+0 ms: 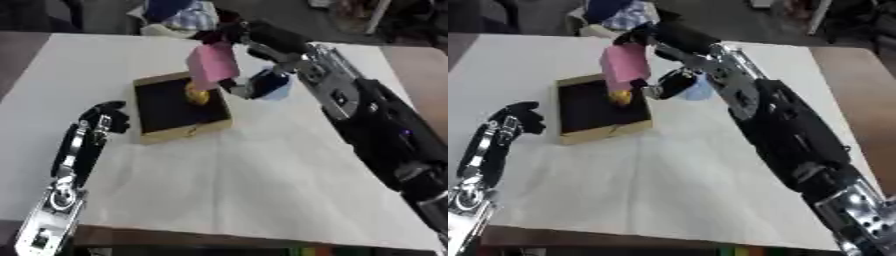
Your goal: Pick up objects on the table and place them in the box.
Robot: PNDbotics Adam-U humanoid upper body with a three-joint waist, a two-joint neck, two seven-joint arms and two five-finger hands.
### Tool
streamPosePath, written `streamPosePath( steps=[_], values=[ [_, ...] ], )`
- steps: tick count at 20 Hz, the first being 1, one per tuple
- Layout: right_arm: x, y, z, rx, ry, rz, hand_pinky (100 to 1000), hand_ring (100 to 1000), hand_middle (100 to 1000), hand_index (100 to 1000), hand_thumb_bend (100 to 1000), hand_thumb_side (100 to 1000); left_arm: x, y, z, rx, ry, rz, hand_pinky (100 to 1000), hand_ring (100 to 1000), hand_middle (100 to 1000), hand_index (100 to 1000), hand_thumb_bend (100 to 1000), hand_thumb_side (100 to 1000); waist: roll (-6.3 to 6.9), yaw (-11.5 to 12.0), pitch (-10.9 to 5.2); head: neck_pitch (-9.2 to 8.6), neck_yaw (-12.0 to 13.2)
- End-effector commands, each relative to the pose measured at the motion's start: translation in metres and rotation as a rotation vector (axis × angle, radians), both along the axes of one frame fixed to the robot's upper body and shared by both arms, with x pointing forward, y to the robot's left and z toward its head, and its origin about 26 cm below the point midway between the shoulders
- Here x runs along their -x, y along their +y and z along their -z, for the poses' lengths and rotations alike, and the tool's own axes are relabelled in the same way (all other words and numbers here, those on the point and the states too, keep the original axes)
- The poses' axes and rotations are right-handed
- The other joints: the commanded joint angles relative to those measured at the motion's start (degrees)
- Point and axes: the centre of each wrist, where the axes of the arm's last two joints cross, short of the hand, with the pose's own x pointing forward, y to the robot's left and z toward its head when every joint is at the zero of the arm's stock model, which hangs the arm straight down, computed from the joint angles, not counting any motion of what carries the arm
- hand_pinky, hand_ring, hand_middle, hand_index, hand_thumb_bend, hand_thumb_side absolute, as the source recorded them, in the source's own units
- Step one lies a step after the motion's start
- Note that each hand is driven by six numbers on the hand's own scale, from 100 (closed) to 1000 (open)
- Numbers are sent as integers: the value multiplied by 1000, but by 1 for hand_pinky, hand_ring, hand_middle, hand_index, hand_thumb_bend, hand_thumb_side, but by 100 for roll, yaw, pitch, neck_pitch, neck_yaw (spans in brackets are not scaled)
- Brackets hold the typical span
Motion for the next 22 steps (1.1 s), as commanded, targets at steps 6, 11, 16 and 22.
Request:
streamPosePath(
  steps=[6,11,16,22],
  values=[
    [-2,30,13,61,-12,-13,772,684,492,908,100,172,-4,-8,-12,8,-38,33,635,595,564,778,100,923,147,118,-39,-14,-170],
    [2,56,43,112,117,55,777,699,512,918,100,227,-4,-8,-11,12,-35,32,635,595,564,778,100,925,168,101,-38,-14,-217],
    [5,66,59,137,140,130,778,710,531,927,100,260,-4,-9,-12,15,-36,37,634,595,563,778,100,924,196,101,-37,-14,-259],
    [7,70,67,162,97,180,777,716,545,931,100,264,-5,-9,-12,16,-36,36,635,595,563,778,100,924,217,118,-28,-14,-285]
  ],
)
